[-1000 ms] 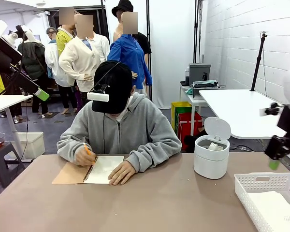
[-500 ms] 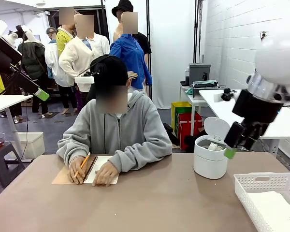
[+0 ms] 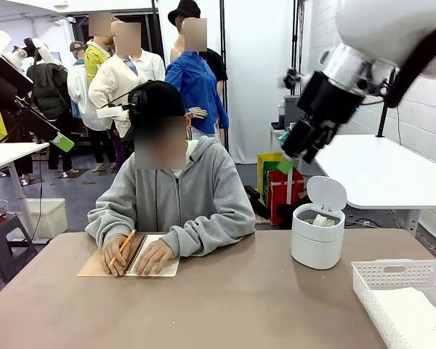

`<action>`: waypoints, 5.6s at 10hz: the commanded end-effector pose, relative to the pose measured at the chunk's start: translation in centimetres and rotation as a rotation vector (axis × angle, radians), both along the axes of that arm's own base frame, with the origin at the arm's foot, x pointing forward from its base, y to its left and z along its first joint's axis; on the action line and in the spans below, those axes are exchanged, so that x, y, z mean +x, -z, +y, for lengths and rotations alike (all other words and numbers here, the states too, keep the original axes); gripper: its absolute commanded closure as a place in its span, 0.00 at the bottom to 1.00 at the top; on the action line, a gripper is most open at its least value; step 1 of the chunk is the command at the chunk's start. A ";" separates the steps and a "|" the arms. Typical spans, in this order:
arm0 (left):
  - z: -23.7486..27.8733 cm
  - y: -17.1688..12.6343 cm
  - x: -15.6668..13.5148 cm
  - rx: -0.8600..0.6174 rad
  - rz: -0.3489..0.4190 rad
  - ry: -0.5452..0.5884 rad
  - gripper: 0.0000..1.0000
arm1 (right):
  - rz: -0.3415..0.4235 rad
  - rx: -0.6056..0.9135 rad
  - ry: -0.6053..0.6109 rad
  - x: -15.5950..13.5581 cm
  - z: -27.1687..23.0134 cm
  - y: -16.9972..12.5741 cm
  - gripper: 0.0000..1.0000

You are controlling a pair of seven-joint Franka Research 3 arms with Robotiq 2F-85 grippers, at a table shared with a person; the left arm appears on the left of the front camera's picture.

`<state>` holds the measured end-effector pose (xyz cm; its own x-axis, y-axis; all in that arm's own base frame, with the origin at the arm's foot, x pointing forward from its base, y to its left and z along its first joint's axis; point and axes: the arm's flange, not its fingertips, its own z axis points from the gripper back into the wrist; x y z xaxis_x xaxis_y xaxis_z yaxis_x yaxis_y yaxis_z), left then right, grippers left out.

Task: Sort the paper based on its condition.
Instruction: If a person hands you a paper, place it in the Organizing basket , and if it's crumpled, put it in the Trash can.

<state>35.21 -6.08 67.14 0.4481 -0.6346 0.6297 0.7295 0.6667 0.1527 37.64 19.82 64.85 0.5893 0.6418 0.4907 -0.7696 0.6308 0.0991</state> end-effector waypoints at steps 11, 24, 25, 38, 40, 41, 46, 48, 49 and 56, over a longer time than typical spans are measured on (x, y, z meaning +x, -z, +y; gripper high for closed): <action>0.0 0.0 0.1 -0.004 -0.009 -0.003 0.00 | -0.133 0.163 -0.042 2.8 3.7 -7.3 0.00; 0.0 0.0 0.1 -0.004 -0.009 -0.003 0.00 | -0.133 0.163 -0.042 2.8 3.7 -7.3 0.00; 0.0 0.0 0.1 -0.004 -0.009 -0.003 0.00 | -0.133 0.163 -0.042 2.8 3.7 -7.3 0.00; 0.0 0.0 0.1 -0.004 -0.009 -0.003 0.00 | -0.133 0.163 -0.042 2.8 3.7 -7.3 0.00; 0.0 0.0 0.1 -0.004 -0.009 -0.003 0.00 | -0.133 0.163 -0.042 2.8 3.7 -7.3 0.00; 0.0 0.0 0.1 -0.004 -0.009 -0.003 0.00 | -0.133 0.163 -0.042 2.8 3.7 -7.3 0.00; 0.0 0.0 0.1 -0.004 -0.009 -0.003 0.00 | -0.133 0.163 -0.042 2.8 3.7 -7.3 0.00; 0.0 0.0 0.1 -0.004 -0.009 -0.003 0.00 | -0.133 0.163 -0.042 2.8 3.7 -7.3 0.00; 0.0 0.0 0.1 -0.004 -0.009 -0.003 0.00 | -0.133 0.163 -0.042 2.8 3.7 -7.3 0.00; 0.0 0.0 0.1 -0.004 -0.009 -0.003 0.00 | 0.142 0.145 0.073 5.1 3.6 -4.9 0.00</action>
